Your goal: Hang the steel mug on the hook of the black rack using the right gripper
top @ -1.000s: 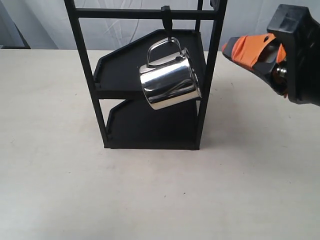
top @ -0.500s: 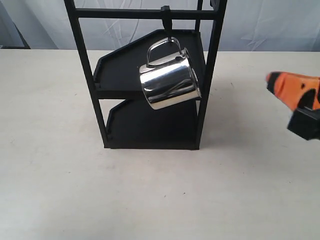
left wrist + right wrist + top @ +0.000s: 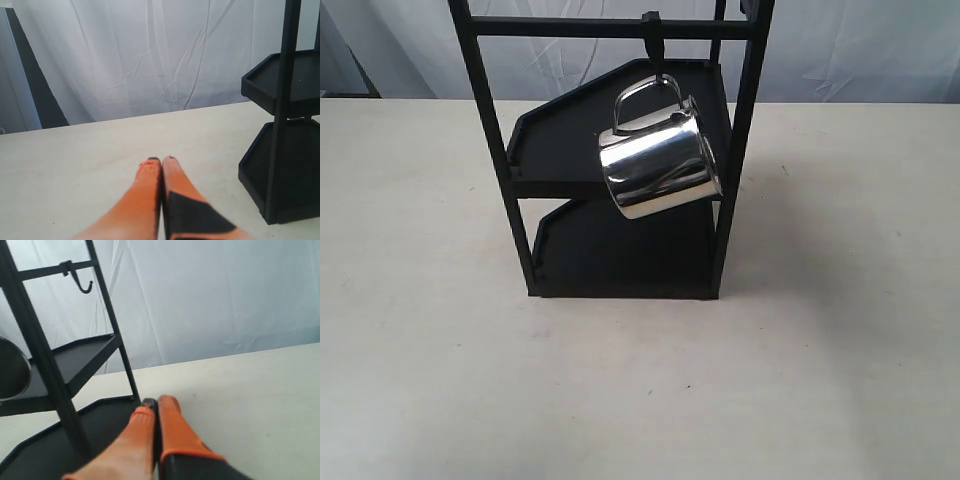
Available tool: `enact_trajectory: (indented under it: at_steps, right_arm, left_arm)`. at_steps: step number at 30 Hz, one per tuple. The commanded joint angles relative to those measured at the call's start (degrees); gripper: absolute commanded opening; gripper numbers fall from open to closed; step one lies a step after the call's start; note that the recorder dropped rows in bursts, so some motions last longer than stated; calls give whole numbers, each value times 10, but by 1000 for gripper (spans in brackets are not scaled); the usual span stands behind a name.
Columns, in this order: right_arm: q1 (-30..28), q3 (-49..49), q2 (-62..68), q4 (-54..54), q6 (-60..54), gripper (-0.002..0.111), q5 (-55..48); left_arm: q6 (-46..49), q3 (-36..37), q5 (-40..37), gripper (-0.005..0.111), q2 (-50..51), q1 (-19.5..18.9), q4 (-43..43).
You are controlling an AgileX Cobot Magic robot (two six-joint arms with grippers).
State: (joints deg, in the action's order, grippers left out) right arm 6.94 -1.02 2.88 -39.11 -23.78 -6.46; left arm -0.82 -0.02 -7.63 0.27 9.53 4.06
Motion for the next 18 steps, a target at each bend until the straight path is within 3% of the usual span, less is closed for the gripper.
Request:
enact_trajectory:
  at_steps: [1, 18]
  right_arm:
    - [-61, 10, -29, 14, -5, 0, -41]
    - [-75, 10, -29, 14, -5, 0, -52]
  left_arm:
    - [-1, 0, 3, 2, -3, 3, 0]
    - [-1, 0, 3, 2, -3, 3, 0]
